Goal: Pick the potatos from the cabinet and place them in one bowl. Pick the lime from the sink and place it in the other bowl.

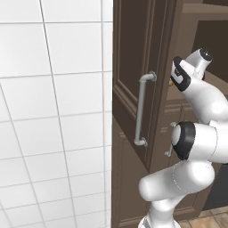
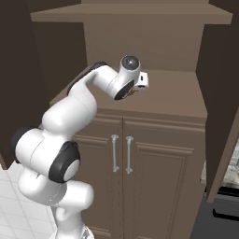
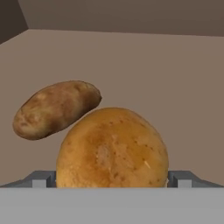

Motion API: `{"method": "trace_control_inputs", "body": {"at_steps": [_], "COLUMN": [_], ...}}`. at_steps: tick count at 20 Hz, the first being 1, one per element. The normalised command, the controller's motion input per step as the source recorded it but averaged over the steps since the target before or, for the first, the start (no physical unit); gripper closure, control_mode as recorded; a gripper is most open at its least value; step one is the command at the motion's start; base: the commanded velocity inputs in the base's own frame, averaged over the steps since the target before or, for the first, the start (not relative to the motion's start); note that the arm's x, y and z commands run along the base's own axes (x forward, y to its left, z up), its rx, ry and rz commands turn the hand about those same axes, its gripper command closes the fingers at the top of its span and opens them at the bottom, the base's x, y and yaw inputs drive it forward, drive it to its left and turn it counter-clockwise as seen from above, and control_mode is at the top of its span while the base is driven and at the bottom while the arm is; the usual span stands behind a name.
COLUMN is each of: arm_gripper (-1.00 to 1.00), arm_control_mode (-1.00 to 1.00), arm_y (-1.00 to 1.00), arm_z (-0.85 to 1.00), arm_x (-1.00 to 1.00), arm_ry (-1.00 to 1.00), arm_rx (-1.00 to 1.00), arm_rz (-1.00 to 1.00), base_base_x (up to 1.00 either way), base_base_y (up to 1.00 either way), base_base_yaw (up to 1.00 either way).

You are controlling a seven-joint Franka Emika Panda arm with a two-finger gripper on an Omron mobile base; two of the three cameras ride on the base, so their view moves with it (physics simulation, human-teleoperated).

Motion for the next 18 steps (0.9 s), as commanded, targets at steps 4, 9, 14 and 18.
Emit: {"method": "trace_control_inputs", "body": {"at_steps": [4, 9, 14, 18], "arm_gripper": [-1.00, 1.00, 1.00, 1.00], "arm_control_mode": [-1.00, -1.00, -1.00, -1.00], "arm_y": [0.00, 0.00, 0.00, 0.00], "arm_z": [-0.09, -0.23, -0.19, -0.04], "arm_x": [0.00, 0.00, 0.00, 0.00], "arm_ry": [0.00, 0.00, 0.00, 0.00], "arm_rx": [0.00, 0.01, 0.00, 0.00], "arm_rz": [0.00, 0.00, 0.00, 0.00], "base_base_x": [0.00, 0.00, 0.00, 0.00], "base_base_y": [0.00, 0.00, 0.00, 0.00], "base_base_yaw": [0.00, 0.00, 0.00, 0.00]}}
